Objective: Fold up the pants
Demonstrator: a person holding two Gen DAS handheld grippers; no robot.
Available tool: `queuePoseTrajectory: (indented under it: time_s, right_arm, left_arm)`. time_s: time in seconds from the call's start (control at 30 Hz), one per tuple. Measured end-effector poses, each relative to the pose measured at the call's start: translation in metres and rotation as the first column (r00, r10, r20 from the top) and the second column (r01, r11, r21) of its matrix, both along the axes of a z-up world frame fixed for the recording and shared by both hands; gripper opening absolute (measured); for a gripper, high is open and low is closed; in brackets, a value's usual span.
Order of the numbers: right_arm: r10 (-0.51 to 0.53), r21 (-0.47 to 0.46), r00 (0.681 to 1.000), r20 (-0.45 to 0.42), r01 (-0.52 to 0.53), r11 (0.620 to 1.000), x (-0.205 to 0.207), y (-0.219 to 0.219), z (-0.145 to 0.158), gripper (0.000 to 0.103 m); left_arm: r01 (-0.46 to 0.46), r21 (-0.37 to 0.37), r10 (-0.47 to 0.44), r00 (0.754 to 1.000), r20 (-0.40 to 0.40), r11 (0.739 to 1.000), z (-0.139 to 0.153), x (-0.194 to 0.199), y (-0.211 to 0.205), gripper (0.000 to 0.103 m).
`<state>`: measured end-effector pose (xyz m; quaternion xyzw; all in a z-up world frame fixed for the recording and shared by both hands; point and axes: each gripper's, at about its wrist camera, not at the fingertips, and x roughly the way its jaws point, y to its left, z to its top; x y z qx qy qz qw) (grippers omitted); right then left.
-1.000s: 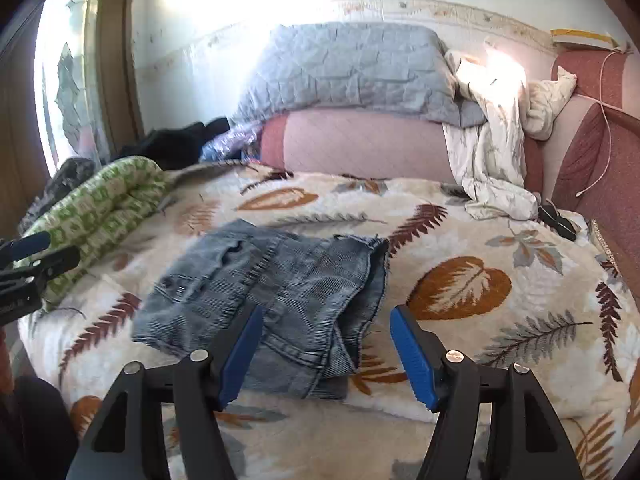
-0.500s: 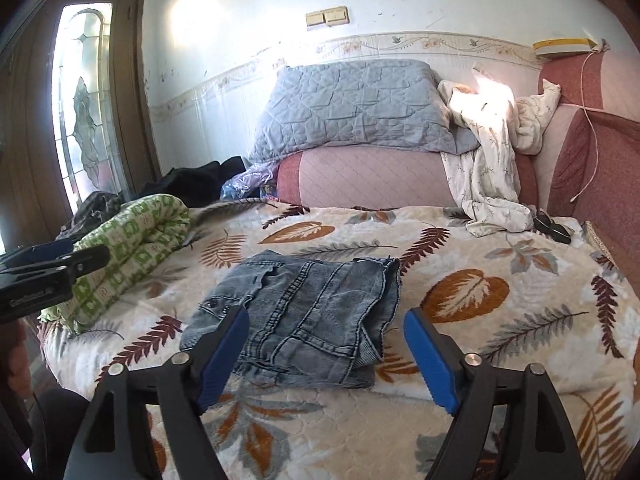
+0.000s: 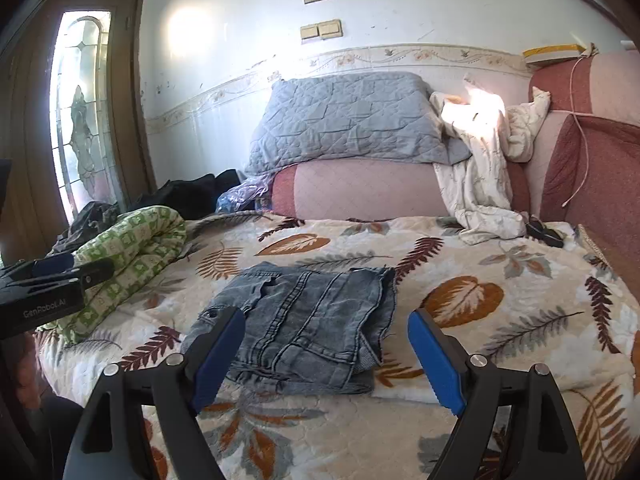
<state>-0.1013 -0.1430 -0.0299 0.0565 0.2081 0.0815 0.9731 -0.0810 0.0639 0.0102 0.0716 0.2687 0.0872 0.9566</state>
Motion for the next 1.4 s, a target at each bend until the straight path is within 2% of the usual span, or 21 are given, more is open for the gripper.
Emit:
queuePoseTrajectory:
  time_s: [0.27,1.4]
  right_arm:
    - [-0.013,-0.030,1.000,0.022,0.013,0.999,0.000,0.002,0.000,0.089]
    - [-0.003,-0.077,1.000,0.002,0.004,0.997,0.006,0.012,-0.009,0.089]
  left_arm:
    - [-0.011,0.009,0.011,1.000,0.010,1.000,-0.001,-0.001,0.002,0.078]
    - [-0.098,-0.023,0.098,0.995,-0.004,0.995,-0.016,0.005,0.028,0.079]
